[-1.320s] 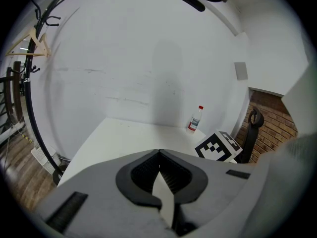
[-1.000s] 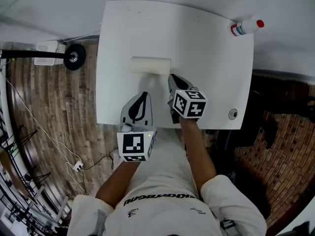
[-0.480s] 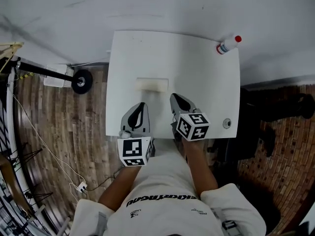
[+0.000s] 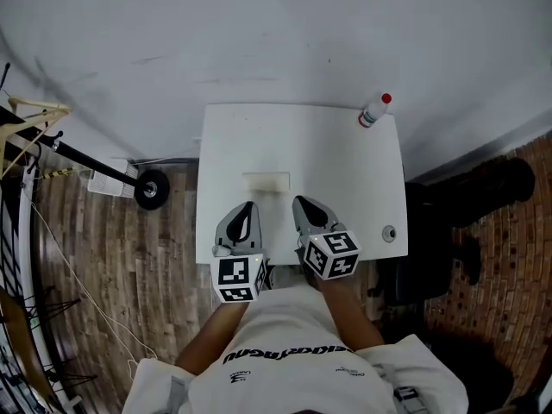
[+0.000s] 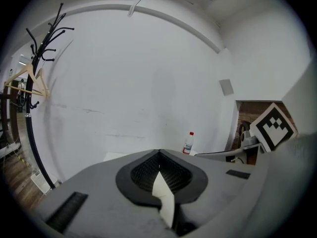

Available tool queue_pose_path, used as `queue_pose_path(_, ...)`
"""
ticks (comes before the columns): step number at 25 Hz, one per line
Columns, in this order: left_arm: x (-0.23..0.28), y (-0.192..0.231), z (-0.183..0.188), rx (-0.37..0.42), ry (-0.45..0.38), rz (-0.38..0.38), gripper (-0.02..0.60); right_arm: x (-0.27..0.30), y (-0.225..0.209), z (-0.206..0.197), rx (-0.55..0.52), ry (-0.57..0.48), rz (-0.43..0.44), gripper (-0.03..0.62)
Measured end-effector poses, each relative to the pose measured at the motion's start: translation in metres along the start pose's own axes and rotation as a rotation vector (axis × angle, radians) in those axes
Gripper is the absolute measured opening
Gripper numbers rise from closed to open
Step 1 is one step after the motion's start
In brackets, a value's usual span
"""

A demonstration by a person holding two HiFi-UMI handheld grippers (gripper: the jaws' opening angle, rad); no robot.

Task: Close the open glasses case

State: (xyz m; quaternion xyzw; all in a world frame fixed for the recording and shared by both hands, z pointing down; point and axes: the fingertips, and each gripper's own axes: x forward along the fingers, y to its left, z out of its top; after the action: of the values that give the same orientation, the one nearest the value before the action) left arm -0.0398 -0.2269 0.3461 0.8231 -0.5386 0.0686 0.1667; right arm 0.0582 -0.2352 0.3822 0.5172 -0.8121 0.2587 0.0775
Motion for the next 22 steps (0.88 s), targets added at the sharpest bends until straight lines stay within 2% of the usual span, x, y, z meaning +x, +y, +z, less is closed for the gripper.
queue_pose_path(11, -0.027, -0.017, 0.031, 0.052, -0.066, -0.033, -0.002, -0.035, 0.037, 0.031, -0.073, -0.102, 0.011, -0.003)
queue_pose_path(22, -0.023, -0.027, 0.037, 0.069, -0.081, -0.049, -0.002, -0.043, 0.031, 0.046, -0.100, -0.150, 0.001, -0.003)
